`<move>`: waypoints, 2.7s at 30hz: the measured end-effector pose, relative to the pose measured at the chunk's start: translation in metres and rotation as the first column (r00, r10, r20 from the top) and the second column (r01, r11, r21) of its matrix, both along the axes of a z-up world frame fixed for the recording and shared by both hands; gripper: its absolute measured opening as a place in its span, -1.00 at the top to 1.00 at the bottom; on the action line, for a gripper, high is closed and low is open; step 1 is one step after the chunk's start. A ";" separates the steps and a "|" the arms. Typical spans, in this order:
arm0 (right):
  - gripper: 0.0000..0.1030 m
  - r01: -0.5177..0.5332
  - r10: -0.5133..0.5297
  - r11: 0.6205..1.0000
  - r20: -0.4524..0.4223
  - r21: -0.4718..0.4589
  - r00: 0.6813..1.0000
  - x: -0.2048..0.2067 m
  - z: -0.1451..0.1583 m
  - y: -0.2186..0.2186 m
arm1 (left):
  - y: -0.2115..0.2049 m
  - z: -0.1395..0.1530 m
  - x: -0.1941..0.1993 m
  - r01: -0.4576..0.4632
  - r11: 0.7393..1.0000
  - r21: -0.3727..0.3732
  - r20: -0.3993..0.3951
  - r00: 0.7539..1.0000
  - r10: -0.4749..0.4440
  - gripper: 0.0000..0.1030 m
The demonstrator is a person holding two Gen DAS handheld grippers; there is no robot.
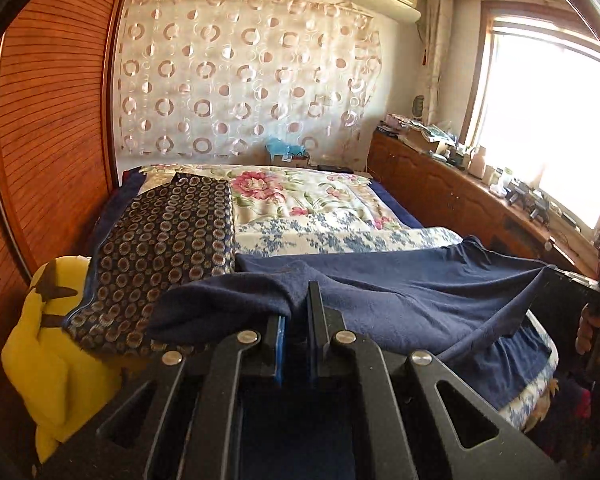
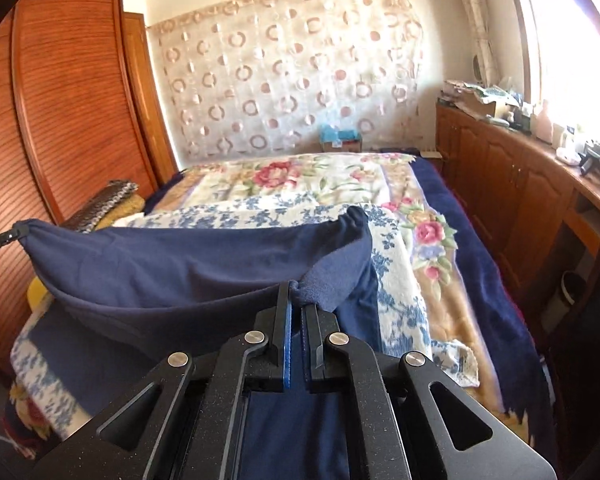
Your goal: Fold small clothes
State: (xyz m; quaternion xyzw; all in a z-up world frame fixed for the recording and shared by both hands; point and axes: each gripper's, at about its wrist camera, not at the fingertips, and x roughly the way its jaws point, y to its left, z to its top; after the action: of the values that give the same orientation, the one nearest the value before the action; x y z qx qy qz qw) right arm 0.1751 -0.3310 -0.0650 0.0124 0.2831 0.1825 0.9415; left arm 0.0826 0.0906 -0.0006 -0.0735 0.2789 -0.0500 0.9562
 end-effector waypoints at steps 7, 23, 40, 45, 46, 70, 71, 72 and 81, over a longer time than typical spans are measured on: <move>0.98 0.004 -0.004 0.999 -0.001 0.042 1.000 -0.050 0.001 -0.019 | 0.003 -0.032 -0.029 -0.022 1.000 0.018 -0.068 0.997 0.023 0.89; 0.98 0.049 -0.049 0.999 -0.170 -0.002 0.984 -0.066 -0.073 -0.027 | -0.004 -0.101 -0.049 -0.063 0.998 -0.011 -0.219 0.974 0.059 0.86; 0.94 0.038 -0.039 0.999 -0.151 -0.007 0.988 -0.069 -0.065 -0.025 | -0.010 -0.091 -0.061 -0.057 0.997 0.057 -0.211 0.975 0.068 0.51; 0.89 0.036 -0.039 0.999 -0.123 -0.026 0.992 -0.072 -0.054 -0.023 | -0.007 -0.085 -0.067 -0.056 0.996 0.067 -0.200 0.977 0.068 0.16; 0.87 0.038 -0.041 0.999 -0.115 -0.030 0.993 -0.073 -0.051 -0.023 | -0.005 -0.084 -0.068 -0.059 0.996 0.063 -0.197 0.978 0.071 0.12; 0.20 -0.017 0.013 0.999 -0.119 -0.031 0.993 -0.068 -0.060 0.005 | 0.022 -0.108 -0.045 -0.164 0.984 0.071 -0.245 0.953 0.177 -0.10; 0.20 -0.025 0.021 0.999 -0.124 -0.033 0.992 -0.067 -0.062 0.009 | 0.023 -0.113 -0.045 -0.166 0.984 0.071 -0.258 0.949 0.179 -0.10; 0.20 -0.033 0.028 0.999 -0.128 -0.036 0.991 -0.066 -0.063 0.012 | 0.024 -0.117 -0.044 -0.169 0.983 0.069 -0.270 0.946 0.182 -0.10; -0.15 -0.083 0.074 0.995 -0.152 -0.057 0.986 -0.052 -0.075 0.032 | 0.019 -0.128 -0.049 -0.139 0.990 0.026 -0.315 0.939 0.140 -0.10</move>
State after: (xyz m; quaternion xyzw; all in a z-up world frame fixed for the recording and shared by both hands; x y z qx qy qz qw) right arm 0.1230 -0.2993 -0.1398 -0.0148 0.3591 0.2090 0.9095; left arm 0.0339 0.1098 -0.1284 -0.0984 0.4227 0.0309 0.9004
